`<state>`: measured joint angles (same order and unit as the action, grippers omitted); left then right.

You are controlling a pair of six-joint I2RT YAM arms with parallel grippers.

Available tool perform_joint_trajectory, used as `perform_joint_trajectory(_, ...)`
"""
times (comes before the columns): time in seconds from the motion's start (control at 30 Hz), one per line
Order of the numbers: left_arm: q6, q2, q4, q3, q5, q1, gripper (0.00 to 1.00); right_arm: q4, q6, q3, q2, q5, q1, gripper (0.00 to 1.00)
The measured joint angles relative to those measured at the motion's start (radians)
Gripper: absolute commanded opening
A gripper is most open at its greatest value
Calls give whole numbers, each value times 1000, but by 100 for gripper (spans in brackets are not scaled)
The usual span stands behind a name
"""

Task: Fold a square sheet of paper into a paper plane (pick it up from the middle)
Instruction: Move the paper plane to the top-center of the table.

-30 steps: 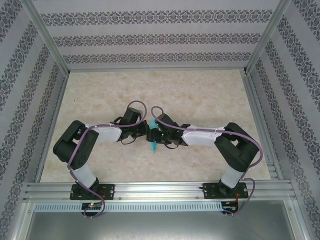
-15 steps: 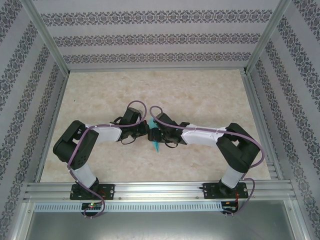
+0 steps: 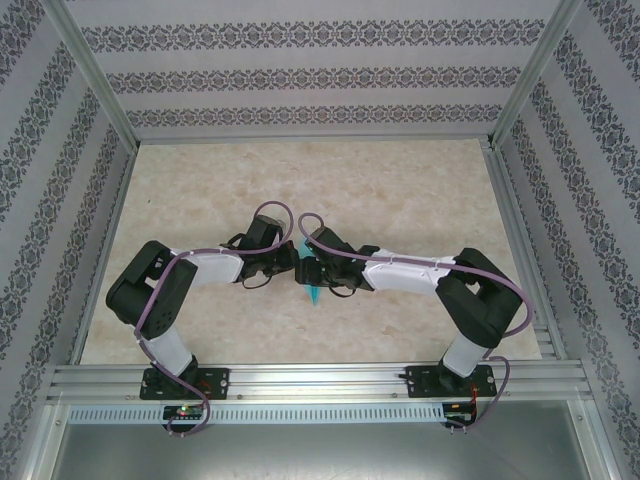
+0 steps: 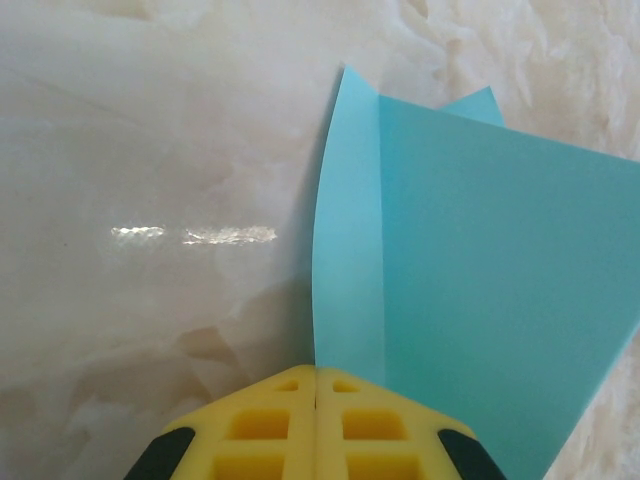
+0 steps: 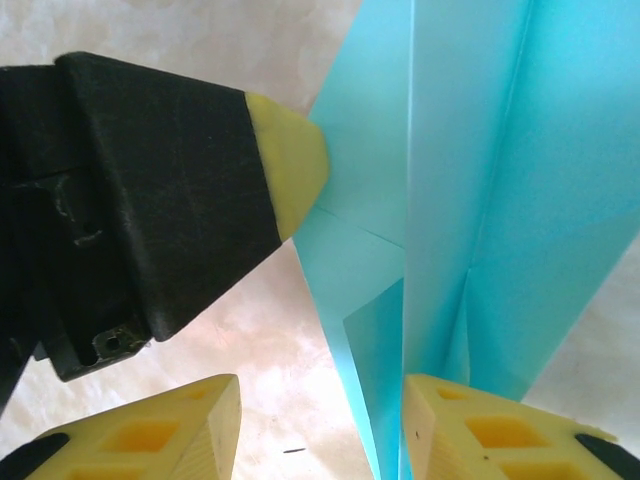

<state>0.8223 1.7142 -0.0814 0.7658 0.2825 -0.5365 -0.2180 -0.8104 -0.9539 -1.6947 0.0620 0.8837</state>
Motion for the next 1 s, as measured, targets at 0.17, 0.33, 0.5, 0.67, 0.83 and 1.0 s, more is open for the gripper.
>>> perform_joint_trajectory(0.17, 0, 0, 0, 0, 0, 0, 0, -19, 0, -1, -6, -14, 0, 50)
perform_joint_trajectory(0.33, 0, 0, 0, 0, 0, 0, 0, -31, 1, 1, 43, -41, 0, 55)
perform_joint_trajectory(0.5, 12, 0, 0, -9, 0, 0, 0, -37, 2, 1, 116, -74, -14, 55)
perform_joint_trajectory(0.67, 22, 0, 0, -19, 0, 0, 0, -40, 10, 1, 91, -68, -33, 55)
perform_joint_trajectory(0.83, 25, 0, 0, -19, 0, 0, 0, -41, 21, 0, 49, -51, -40, 55)
perform_joint_trajectory(1.0, 25, 0, 0, -19, 0, 0, 0, -40, 24, 0, 26, -21, -40, 53)
